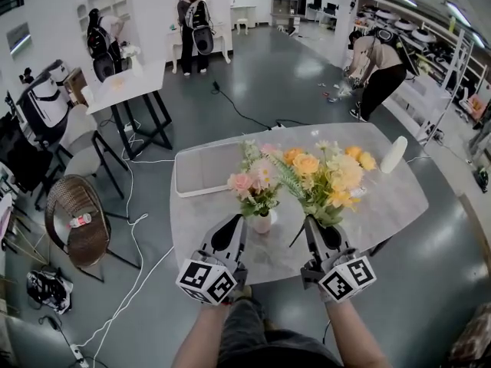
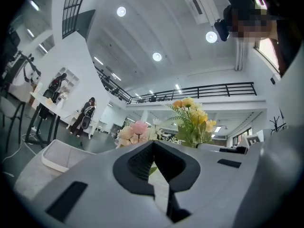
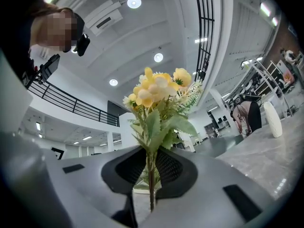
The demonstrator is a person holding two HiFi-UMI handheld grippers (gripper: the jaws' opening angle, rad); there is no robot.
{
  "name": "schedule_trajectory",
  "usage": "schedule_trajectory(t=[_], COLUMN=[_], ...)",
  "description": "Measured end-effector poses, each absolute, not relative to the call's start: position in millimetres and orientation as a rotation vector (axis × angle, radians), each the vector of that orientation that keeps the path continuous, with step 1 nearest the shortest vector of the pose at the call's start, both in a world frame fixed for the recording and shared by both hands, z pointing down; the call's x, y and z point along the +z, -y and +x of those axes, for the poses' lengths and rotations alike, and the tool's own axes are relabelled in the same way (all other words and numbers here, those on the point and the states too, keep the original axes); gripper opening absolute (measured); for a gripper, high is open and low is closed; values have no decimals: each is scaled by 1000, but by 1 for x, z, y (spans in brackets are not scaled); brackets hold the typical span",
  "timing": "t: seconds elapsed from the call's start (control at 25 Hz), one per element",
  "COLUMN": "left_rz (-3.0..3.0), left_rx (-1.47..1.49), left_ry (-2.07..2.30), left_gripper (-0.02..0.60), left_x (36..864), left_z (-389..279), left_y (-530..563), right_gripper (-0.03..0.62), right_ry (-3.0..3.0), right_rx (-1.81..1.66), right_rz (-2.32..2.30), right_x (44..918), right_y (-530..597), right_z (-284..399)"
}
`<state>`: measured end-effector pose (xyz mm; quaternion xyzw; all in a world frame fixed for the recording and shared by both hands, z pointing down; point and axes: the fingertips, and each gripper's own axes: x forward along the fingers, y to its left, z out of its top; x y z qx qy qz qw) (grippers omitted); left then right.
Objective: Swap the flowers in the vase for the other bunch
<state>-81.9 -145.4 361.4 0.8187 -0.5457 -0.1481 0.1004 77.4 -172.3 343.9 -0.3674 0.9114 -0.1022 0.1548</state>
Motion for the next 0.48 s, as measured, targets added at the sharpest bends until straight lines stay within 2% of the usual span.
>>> schedule_trajectory(t=[0.48], left_rz=[2405], left_rx=[-443], left_ry=[1628], left_gripper=[14], left_x=[354], left_z=[-80], left_y=[138], right_gripper=[69], right_ry=[-2635], right_rx=[-280], right_rz=[-1026], right_x=[336], right_y=[161], right_z=[77])
